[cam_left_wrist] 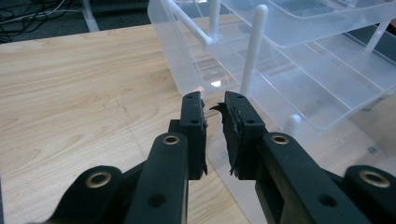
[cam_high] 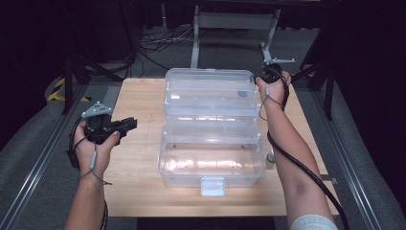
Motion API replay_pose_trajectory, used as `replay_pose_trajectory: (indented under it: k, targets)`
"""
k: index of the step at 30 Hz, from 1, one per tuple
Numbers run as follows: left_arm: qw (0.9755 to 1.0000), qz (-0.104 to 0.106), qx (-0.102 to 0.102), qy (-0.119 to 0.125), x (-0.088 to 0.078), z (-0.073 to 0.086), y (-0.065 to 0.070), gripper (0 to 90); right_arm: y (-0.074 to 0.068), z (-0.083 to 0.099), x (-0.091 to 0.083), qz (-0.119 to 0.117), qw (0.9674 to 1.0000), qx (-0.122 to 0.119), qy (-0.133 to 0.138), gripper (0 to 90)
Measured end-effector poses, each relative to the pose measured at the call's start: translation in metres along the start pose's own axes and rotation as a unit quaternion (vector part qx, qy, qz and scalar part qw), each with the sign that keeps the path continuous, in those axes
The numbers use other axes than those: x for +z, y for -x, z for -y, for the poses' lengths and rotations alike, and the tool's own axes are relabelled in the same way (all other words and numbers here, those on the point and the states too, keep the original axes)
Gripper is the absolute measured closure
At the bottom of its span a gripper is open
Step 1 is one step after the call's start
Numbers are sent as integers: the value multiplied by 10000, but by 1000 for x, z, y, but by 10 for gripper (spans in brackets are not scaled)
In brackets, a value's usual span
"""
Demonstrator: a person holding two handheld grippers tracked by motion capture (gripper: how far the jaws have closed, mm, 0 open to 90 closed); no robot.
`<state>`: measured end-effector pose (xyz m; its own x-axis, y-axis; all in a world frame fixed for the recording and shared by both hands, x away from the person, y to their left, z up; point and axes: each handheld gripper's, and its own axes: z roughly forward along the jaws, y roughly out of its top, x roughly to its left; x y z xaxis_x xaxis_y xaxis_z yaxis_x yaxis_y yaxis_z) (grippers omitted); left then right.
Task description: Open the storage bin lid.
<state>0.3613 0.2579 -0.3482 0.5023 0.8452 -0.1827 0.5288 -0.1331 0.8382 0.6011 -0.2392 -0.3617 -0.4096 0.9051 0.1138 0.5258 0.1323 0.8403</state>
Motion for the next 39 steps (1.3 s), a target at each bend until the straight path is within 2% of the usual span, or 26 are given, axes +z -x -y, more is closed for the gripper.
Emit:
replay_pose_trajectory:
  k: [13,27,39]
  targets:
    - [10000,-42,-29,-30,0,2,-2,764,9,10,12,-174,9995,261,-21,832]
    - [9998,-121,-146,-40,-7,8,-7,752,13,13,22,-248,9988,397,-171,829]
    - [9997,-128,-200,-94,-6,11,-10,737,17,17,28,-293,9979,526,-254,825]
